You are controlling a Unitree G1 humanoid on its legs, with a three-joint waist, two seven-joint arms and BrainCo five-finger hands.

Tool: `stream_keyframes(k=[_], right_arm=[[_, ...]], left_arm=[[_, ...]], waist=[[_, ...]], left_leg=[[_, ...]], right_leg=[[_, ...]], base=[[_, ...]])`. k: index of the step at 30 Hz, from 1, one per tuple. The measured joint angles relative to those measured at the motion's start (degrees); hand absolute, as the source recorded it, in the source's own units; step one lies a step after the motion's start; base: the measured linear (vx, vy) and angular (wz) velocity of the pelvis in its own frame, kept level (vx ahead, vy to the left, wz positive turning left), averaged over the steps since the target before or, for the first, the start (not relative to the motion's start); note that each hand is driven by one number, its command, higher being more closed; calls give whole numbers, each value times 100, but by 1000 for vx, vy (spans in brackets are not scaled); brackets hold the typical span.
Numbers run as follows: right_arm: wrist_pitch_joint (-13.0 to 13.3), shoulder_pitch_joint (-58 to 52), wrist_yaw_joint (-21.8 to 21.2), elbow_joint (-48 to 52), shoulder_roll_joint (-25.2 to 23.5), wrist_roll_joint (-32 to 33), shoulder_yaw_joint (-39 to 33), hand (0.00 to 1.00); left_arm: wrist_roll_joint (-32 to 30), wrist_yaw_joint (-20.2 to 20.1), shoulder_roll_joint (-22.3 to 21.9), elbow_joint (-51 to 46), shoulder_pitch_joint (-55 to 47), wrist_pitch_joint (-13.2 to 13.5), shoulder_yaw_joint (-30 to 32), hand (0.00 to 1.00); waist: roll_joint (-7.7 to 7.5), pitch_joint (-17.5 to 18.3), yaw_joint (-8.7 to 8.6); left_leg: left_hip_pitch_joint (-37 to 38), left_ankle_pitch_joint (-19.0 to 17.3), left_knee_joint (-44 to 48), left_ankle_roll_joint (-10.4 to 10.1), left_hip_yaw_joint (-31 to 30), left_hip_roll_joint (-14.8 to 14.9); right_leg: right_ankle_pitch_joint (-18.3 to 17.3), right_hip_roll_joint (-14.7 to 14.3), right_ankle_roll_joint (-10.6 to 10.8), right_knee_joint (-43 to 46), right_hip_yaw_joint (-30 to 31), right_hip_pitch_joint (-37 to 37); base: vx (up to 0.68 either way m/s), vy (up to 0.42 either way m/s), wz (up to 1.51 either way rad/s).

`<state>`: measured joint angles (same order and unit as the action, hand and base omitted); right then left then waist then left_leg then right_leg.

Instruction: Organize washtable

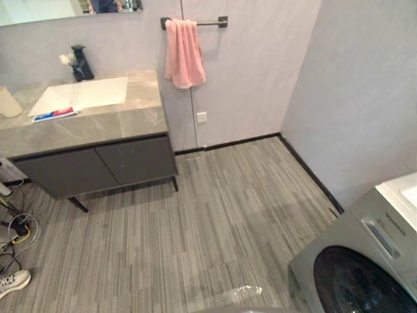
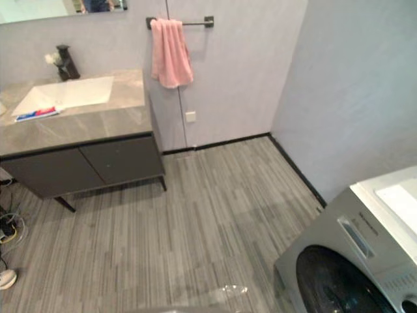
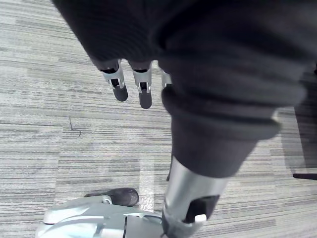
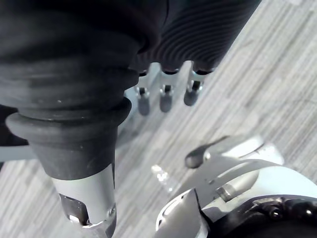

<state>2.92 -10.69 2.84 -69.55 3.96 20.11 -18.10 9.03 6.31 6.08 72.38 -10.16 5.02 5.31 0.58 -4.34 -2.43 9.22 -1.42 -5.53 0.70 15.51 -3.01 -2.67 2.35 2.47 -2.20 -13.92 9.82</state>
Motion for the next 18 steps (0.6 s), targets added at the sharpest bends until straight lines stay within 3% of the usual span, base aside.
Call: stream_keyframes(k=[12,18], right_arm=[[62,36,69,24,-22,-45,17,0],[69,28,88,46,-17,-45,116,0]], left_arm=[[-85,40,-9,-1,15,54,68,0],[-254,275,1,-5,15,51,-4,0]], waist=[[-43,-144,-1],[-72,-152,0]], left_leg=[[107,9,-35,-17,60,82],[32,-15,-38,-43,63,84]], right_leg=[[-43,-77,-1,-13,-29,89],[-35,-81,-6,-106,-46,79]], base=[[-10,-50,-3],[-79,-11,0]])
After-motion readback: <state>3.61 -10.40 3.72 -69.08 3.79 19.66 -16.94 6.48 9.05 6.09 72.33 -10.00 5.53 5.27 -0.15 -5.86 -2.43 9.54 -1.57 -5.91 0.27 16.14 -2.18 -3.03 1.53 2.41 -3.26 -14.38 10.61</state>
